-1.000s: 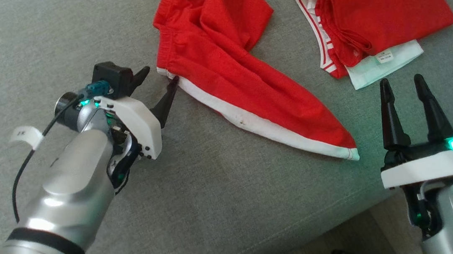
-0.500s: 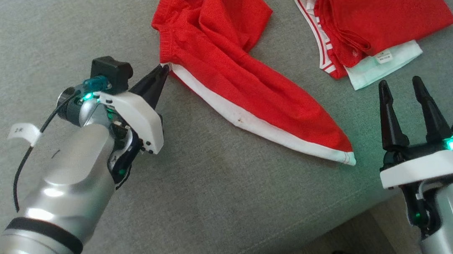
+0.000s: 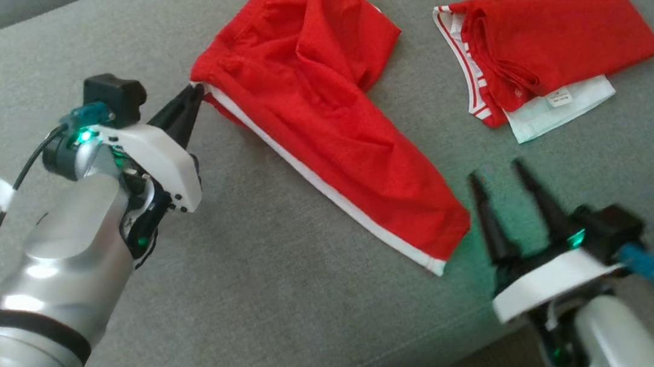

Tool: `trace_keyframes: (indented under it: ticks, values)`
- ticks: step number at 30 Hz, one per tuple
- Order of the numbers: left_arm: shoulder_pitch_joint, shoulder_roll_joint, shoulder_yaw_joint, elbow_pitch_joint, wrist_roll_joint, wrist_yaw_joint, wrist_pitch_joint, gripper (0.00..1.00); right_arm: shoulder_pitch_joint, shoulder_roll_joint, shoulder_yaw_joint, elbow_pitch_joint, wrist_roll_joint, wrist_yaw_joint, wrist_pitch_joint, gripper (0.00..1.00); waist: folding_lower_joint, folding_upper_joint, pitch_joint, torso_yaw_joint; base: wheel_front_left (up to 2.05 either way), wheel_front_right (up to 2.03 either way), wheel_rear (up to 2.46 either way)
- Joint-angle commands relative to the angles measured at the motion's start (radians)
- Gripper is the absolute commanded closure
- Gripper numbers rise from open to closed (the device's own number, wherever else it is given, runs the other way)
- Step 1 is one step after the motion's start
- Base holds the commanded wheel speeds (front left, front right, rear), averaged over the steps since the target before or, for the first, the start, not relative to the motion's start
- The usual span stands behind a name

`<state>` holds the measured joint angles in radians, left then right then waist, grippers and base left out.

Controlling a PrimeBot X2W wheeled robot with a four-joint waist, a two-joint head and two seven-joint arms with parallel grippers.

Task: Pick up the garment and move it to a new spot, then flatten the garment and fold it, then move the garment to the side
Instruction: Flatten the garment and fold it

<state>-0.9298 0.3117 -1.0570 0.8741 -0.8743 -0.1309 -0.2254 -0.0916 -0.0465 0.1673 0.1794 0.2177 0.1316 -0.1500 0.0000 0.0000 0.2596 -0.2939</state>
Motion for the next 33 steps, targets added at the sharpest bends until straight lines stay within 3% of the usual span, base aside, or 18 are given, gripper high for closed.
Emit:
trace_keyframes:
  ticks: [1,8,18,33]
  values:
    - [-0.056,0.031,0.038,-0.004,-0.002,0.004,-0.014,1.00,0.002,-0.013,0.058,-0.024,0.017,-0.001,0.013,0.00,0.0000,0.0000,-0.009,0.007,0.00,0.00,0.00]
    - [-0.059,0.009,0.061,0.042,0.002,0.031,-0.030,1.00,0.040,-0.115,0.240,-0.015,0.112,-0.001,0.111,0.00,0.0000,0.0000,-0.022,0.024,0.00,0.00,0.00]
    - [-0.059,-0.015,0.074,0.081,0.013,0.028,-0.035,1.00,0.061,-0.218,0.364,-0.025,0.209,-0.001,0.205,0.00,0.0000,0.0000,-0.030,0.029,0.00,0.00,0.00]
    - [-0.069,-0.044,0.081,0.114,0.038,0.017,-0.036,1.00,0.010,-0.190,0.420,0.067,0.231,-0.001,0.217,0.00,0.0000,0.0000,-0.027,0.038,0.00,0.00,0.00]
